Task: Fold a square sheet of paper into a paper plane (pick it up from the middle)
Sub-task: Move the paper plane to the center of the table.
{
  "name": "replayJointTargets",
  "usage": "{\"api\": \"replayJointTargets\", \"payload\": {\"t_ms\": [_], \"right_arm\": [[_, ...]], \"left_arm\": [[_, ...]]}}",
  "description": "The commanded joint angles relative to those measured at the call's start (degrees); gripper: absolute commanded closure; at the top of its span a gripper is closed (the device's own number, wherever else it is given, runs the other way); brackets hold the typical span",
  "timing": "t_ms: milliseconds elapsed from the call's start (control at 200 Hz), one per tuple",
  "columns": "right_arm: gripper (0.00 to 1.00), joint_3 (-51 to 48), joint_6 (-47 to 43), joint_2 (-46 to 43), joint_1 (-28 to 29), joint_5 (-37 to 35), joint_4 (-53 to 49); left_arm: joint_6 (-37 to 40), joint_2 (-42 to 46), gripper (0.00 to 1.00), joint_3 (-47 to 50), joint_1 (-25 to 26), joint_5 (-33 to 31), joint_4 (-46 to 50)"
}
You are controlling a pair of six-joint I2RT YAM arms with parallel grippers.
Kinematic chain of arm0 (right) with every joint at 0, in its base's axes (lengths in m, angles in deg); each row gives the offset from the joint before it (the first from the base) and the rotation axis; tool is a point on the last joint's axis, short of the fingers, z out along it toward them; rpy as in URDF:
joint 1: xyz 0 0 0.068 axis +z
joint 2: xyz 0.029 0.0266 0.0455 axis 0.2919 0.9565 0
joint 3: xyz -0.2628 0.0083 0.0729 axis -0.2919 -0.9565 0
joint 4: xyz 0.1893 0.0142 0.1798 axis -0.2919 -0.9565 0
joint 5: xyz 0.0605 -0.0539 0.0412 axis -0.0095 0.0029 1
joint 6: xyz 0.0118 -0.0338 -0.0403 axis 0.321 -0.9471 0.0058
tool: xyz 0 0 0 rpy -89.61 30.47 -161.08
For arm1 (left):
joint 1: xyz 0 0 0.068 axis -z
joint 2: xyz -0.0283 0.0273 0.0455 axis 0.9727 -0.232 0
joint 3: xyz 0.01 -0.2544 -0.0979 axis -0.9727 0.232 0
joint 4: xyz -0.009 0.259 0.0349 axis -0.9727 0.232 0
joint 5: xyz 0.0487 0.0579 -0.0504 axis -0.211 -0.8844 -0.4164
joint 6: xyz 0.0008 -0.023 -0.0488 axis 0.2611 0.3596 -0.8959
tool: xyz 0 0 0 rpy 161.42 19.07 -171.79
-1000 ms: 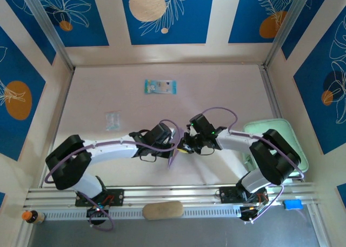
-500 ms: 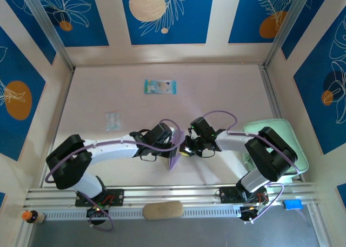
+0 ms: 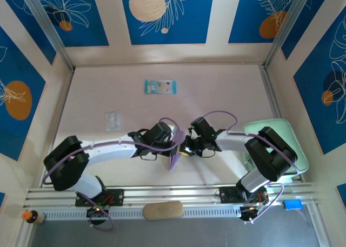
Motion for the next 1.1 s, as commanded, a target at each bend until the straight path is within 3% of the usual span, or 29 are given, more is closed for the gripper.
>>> {"api": "replayJointTargets", "payload": {"t_ms": [0,370,1095], "right_arm": [[1.0,-0.7,0.4,-0.3,-0.4,1.0,-0.1],[1.0,-0.4,0.1,-0.4,-0.6,1.1,-0.6],[1.0,-0.5,0.1,-1.3,-0.9,0.8,-1.3]], "left_arm": [[0.0,3.0,0.68,1.0,0.5,1.5,-4.0],[-1.8,-3.2,0.64,-1.4,0.4,2.4,-1.9],[-1.3,-7.0,0.63,-1.6,0.5,5.6,-0.5]]}}
